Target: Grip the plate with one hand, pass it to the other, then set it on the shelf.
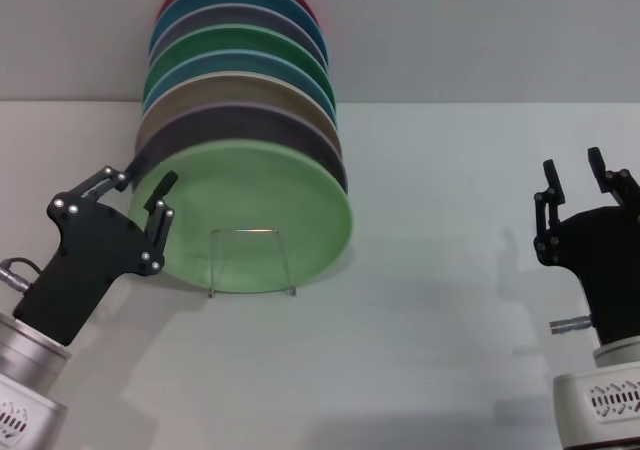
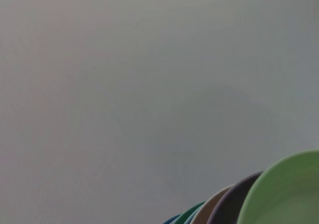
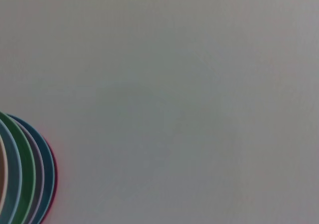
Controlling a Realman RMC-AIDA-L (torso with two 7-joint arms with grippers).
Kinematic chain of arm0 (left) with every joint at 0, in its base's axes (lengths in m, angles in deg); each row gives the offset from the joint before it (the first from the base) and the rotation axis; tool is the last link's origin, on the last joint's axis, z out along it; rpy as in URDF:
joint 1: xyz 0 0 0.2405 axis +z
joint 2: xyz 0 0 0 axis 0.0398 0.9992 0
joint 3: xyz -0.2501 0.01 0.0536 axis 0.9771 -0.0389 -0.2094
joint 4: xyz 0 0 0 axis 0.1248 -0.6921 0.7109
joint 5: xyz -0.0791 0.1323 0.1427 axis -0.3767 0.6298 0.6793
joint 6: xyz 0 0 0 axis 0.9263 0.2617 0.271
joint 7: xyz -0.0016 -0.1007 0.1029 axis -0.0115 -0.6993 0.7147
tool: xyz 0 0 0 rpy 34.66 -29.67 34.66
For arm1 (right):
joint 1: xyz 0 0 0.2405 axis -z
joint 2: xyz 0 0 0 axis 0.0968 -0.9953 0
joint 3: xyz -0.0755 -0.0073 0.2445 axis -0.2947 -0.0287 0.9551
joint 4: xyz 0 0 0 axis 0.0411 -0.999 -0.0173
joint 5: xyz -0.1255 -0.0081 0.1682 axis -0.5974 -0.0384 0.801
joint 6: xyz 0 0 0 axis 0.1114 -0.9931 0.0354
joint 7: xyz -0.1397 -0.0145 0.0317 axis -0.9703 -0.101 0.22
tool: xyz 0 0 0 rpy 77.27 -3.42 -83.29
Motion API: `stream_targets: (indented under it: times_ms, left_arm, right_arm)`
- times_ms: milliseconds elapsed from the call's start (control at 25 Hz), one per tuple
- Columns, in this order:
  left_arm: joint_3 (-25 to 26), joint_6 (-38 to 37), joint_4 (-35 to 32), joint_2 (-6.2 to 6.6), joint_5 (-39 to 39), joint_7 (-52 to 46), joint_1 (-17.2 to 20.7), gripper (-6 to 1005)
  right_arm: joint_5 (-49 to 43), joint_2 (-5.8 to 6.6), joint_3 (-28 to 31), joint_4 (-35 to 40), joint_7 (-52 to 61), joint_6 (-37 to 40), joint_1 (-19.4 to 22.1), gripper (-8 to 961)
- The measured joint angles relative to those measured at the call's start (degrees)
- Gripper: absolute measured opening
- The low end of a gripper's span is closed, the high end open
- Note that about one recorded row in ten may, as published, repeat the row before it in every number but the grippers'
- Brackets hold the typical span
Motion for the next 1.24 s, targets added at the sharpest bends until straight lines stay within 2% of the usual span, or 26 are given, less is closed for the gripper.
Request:
stream_targets:
  times_ms: [240,280,440,520,680,760,880,920,1040,1120,1240]
  left_arm:
    - [0.23,-6.29,0.13,0.09,-0.04,-0.09,2.56,256]
    - [0.93,-12.16,0.85,0.13,-0.29,-1.87,5.47,281]
    - [4.90,-18.01,1.85,0.11,-0.53,-10.30,8.92,491]
    - [9.14,-18.89,2.28,0.10,-0.58,-19.02,10.25,493]
    - [14.42,-14.62,2.30,0.20,-0.64,-32.39,10.58,496]
    - [15.76,-11.11,2.04,0.21,-0.66,-36.47,10.06,541]
    - [16.62,-6.61,2.24,0.10,-0.64,-37.60,9.10,608]
    - [16.88,-5.20,2.38,0.02,-0.64,-37.30,8.59,647]
    - [17.49,-2.22,2.68,-0.14,-0.65,-36.36,7.38,764]
    - [18.40,-0.63,3.04,-0.23,-0.64,-36.09,6.96,842]
    - [19.00,0.11,3.20,-0.25,-0.64,-36.06,6.81,842]
  right_arm:
    - [0.00,0.04,2.13,0.63,0.35,-0.93,-0.48,359]
    - [0.00,0.11,3.81,1.48,1.68,-1.17,-0.68,359]
    - [-0.04,0.18,6.19,3.42,5.14,-1.39,-1.34,360]
    - [-0.26,0.18,7.19,5.42,8.57,-1.36,-2.00,359]
    - [-0.48,0.23,7.21,11.05,18.79,-0.98,-3.97,373]
    - [-0.52,0.34,6.81,14.36,25.07,-1.22,-5.20,387]
    - [-3.18,0.53,6.21,22.56,42.48,-1.40,-7.16,409]
    - [-3.18,0.53,6.21,22.56,42.48,-1.40,-7.16,416]
    - [-6.28,0.45,6.18,27.69,51.85,-0.11,-7.69,438]
    - [-6.77,0.38,6.23,28.51,53.04,0.67,-7.96,438]
    - [-6.89,0.18,6.17,28.53,51.04,1.32,-8.54,438]
